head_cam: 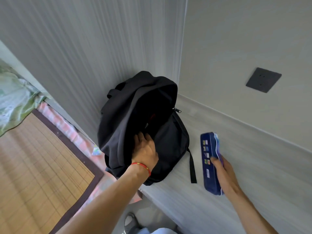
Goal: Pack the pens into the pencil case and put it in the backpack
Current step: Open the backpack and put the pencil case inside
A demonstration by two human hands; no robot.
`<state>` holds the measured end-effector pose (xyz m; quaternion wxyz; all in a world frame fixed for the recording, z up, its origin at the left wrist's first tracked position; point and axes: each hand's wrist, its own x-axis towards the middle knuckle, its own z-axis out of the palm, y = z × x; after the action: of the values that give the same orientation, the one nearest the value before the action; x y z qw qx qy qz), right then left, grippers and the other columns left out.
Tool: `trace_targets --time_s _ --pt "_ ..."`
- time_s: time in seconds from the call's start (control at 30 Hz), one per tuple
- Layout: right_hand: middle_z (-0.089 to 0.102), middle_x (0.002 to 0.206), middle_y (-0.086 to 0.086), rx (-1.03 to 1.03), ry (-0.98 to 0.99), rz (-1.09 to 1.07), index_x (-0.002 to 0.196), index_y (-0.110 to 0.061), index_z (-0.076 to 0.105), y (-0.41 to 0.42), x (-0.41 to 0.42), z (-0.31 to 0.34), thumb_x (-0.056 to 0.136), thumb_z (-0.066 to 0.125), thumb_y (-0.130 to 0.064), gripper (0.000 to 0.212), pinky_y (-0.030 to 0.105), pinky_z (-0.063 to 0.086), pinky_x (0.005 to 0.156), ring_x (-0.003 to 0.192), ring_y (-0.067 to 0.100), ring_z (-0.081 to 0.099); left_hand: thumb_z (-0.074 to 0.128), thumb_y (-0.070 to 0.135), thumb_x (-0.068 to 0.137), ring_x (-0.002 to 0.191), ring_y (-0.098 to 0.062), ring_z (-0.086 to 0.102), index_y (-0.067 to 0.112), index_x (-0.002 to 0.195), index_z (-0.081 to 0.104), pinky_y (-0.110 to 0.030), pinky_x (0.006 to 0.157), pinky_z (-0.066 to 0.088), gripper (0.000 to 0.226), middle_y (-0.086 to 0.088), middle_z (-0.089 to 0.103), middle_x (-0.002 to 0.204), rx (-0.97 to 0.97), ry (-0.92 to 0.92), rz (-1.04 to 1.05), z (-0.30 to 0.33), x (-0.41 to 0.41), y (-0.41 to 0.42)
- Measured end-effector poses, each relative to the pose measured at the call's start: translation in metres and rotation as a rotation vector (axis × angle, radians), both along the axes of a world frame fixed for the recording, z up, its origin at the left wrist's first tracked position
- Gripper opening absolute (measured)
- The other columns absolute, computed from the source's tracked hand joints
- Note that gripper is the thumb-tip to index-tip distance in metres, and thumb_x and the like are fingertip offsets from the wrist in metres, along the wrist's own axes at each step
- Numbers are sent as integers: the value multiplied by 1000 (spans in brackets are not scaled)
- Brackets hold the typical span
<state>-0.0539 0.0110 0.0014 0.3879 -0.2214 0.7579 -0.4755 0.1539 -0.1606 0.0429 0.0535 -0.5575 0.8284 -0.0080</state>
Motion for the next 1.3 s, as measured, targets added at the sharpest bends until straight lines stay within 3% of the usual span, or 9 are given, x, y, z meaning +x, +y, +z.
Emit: trace_targets --time_s 0.13,0.33,0.47,0.53,0.6,0.67,0.8,1.1,1.3 --pt "77 101 -7 -128 77 417 112 -40 65 -42 11 69 79 71 -49 34 34 58 79 89 16 75 60 36 78 123 -40 37 4 128 41 -43 112 30 62 -24 38 133 36 47 5 0 2 -2" --pt "65 69 -3 -188 1137 753 91 -27 63 -132 53 132 82 68 -40 17 29 41 49 62 20 63 57 38 85 139 -44 24 1 146 23 -47 118 22 79 -31 23 149 104 32 26 1 -1 3" --pt "68 72 0 -329 1418 762 84 -24 65 -178 82 134 73 77 -19 17 29 37 53 67 27 66 56 37 84 136 -44 30 0 142 30 -46 117 25 73 -31 30 146 72 24 28 3 -1 6" --pt "73 88 0 -330 1480 815 97 -27 69 -199 93 125 74 77 -17 27 35 47 73 86 26 68 58 36 83 133 -43 32 1 140 32 -45 115 30 71 -29 33 144 87 40 38 4 -1 7" --pt "71 112 -4 -269 1524 909 114 -36 66 -221 103 114 77 76 -20 42 40 37 107 115 24 60 59 35 82 130 -41 34 1 139 34 -44 113 33 71 -28 35 140 94 53 49 7 -2 7" --pt "65 130 -4 -198 1509 1000 123 -41 62 -240 113 105 80 74 -24 48 43 19 121 132 23 47 59 32 81 131 -40 34 1 138 34 -44 113 34 70 -27 34 140 102 74 56 9 -3 7" --pt "53 146 4 -121 1456 1110 136 -37 53 -261 119 85 90 62 -23 49 45 12 124 144 25 34 56 31 80 129 -39 36 1 134 39 -42 113 34 64 -27 38 139 62 85 70 12 -4 8" --pt "38 153 3 -362 1247 1034 146 -35 43 -250 88 63 89 61 -5 68 40 38 115 140 27 38 49 39 86 140 -38 22 -2 143 31 -39 119 25 72 -25 29 148 84 161 119 11 0 7" --pt "32 157 -10 -296 1158 1255 147 -41 40 -250 80 56 95 48 -5 64 39 27 121 143 21 34 45 43 91 146 -34 18 -6 142 35 -36 123 10 71 -26 30 152 59 225 129 18 -5 4"
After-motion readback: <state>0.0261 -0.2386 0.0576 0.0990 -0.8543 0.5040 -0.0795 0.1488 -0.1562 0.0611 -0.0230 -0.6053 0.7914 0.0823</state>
